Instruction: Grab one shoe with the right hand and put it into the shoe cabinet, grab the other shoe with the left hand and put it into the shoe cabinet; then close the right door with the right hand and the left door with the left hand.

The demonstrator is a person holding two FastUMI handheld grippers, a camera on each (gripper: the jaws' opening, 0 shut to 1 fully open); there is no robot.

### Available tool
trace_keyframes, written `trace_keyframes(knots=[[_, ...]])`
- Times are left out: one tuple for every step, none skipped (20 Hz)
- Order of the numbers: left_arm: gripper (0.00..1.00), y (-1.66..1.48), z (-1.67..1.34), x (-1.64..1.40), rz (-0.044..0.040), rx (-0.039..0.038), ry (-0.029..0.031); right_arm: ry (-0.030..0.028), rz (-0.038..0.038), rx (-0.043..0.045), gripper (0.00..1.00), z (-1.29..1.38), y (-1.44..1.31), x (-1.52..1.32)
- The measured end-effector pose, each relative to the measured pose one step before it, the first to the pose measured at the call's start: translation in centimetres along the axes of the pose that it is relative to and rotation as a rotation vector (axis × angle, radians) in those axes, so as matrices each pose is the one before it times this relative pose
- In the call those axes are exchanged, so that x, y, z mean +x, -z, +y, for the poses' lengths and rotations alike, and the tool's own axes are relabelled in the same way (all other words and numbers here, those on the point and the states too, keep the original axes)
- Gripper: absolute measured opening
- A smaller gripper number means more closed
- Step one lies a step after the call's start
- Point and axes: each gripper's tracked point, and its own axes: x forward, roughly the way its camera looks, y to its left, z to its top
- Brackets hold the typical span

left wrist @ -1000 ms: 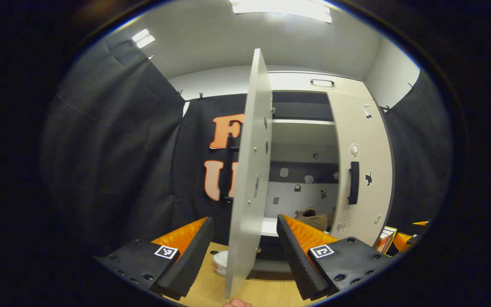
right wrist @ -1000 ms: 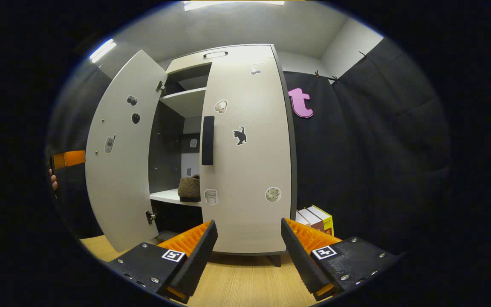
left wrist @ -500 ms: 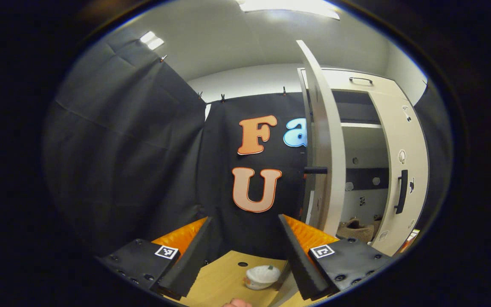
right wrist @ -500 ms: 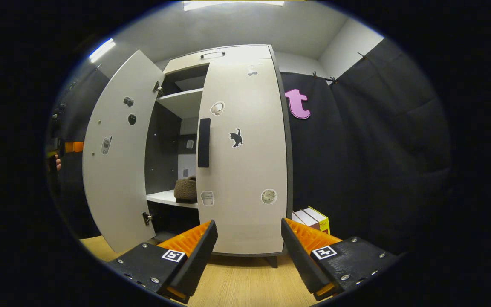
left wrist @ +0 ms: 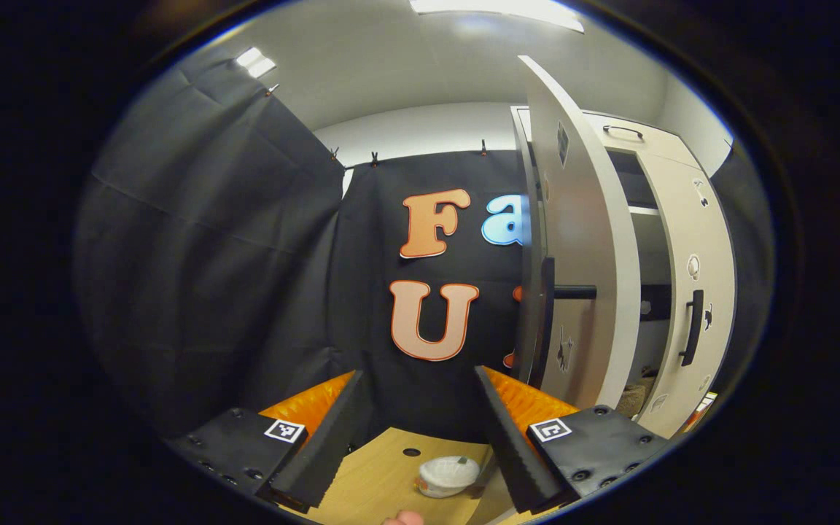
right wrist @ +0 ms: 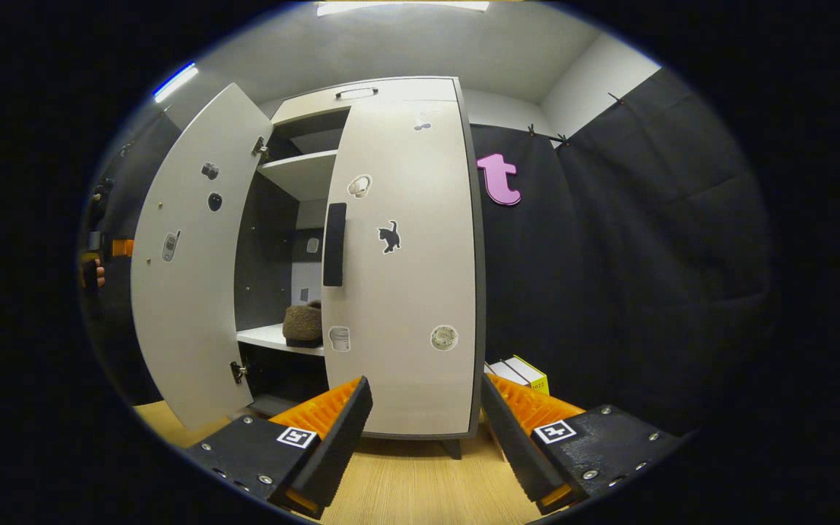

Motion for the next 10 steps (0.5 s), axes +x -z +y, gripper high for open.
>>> trace_keyframes(knots=[[0.99,-0.089,-0.418,0.055,0.00166,-0.00181,0.01783,-0.00593,-0.00150,0.00020,0.93,0.141,-0.134,0.092],[0.93,0.074,-0.452,-0.194,0.00394,-0.00760,0.00870,-0.00444,-0.00532,-0.00208,0.93,0.065,-0.187,0.116],[0.92,-0.023,-0.474,-0.025,0.00143,-0.00593,0.01015,-0.00332,-0.00539,-0.00363,0.93,0.051,-0.205,0.112],[0.91,0.001,-0.410,-0.118,-0.00184,-0.00286,0.00375,-0.00315,-0.00513,-0.00242,0.93,0.074,-0.162,0.010],[0.95,0.035,-0.354,-0.240,0.00460,0.00104,0.00103,-0.00375,-0.00310,0.00031,0.93,0.110,-0.163,0.008],[0.99,-0.050,-0.347,-0.209,0.00035,0.00116,0.00342,-0.00304,-0.00204,0.00200,0.93,0.085,-0.009,0.015],[0.99,0.021,-0.614,-0.203,-0.00117,0.00265,0.01226,-0.00204,0.00100,0.00177,0.93,0.032,0.043,-0.022],[0.95,-0.094,-0.878,0.011,-0.00447,0.00570,0.02411,-0.00322,0.00354,0.00208,0.93,0.022,0.078,-0.179],[0.97,-0.031,-0.934,-0.035,-0.00432,0.00066,0.02417,-0.00084,0.00278,0.00270,0.93,0.013,0.120,-0.043],[0.99,0.024,-0.823,-0.112,0.00128,-0.00461,0.02188,-0.00114,0.00208,0.00191,0.93,0.062,0.061,-0.068]])
